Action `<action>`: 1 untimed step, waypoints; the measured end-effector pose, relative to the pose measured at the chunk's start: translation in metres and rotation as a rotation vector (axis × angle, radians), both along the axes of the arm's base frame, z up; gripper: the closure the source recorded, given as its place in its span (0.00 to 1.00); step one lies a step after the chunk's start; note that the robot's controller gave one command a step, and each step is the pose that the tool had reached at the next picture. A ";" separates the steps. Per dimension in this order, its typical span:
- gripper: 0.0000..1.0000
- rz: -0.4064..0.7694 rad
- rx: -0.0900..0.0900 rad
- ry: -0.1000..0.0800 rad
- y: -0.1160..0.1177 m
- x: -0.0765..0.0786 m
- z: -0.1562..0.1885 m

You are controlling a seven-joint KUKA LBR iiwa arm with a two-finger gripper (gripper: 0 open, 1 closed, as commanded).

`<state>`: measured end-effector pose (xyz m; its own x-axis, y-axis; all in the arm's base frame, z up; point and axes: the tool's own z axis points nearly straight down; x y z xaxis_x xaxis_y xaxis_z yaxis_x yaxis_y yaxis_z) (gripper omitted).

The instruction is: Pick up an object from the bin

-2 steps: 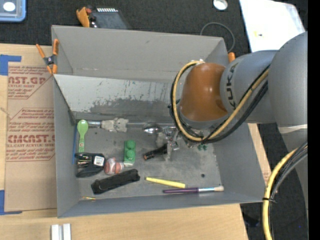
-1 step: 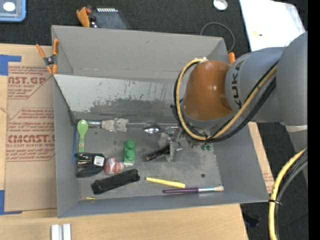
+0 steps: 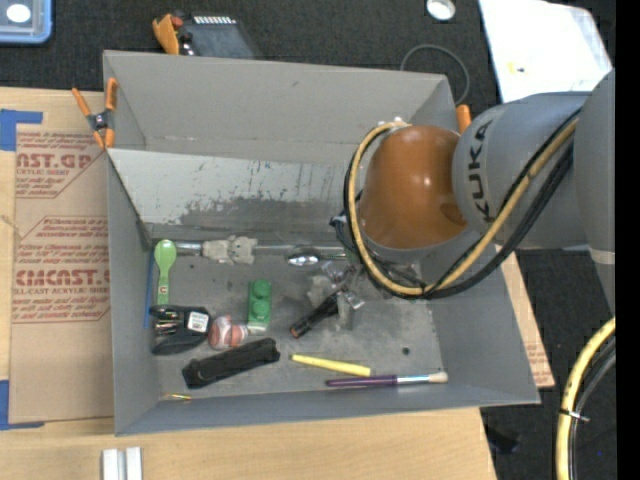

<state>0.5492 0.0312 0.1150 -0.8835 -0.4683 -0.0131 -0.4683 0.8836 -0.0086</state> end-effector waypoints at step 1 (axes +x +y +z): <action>1.00 0.120 -0.001 0.010 -0.007 -0.007 0.056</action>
Offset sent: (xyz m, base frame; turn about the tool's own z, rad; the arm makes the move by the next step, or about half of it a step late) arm 0.0099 0.0112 0.2164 -0.1180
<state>0.5422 0.0240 0.1705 -0.8212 -0.5706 -0.0043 -0.5706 0.8212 -0.0044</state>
